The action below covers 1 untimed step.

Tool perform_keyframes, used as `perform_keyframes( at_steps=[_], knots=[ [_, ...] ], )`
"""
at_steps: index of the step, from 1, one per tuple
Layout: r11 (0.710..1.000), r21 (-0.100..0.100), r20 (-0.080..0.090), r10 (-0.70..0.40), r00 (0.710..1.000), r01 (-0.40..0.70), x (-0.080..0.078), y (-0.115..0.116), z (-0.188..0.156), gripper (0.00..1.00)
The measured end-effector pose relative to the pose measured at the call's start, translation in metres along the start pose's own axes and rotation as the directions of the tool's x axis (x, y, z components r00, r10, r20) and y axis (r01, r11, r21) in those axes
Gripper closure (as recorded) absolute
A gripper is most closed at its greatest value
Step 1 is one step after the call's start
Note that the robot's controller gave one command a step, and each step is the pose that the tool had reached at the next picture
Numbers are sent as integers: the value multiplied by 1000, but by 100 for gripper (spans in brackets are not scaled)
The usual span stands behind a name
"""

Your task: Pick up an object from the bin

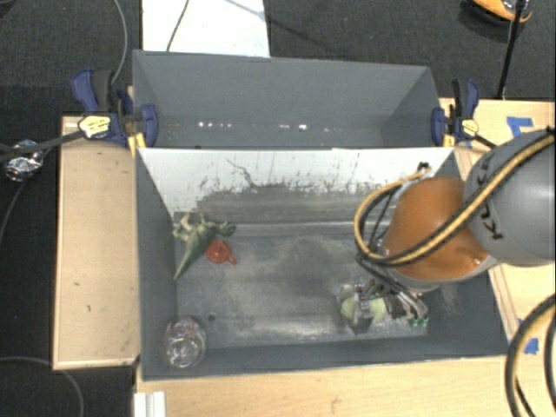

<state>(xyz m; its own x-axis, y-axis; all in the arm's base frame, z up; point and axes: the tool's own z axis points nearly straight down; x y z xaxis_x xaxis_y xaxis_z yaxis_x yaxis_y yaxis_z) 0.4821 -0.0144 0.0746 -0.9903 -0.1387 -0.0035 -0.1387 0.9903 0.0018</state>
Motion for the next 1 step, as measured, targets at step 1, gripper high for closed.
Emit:
perform_keyframes(
  at_steps=[1],
  knots=[
    [1000,-1,-3,1,1000,-1,1,0,-21,100]
  ],
)
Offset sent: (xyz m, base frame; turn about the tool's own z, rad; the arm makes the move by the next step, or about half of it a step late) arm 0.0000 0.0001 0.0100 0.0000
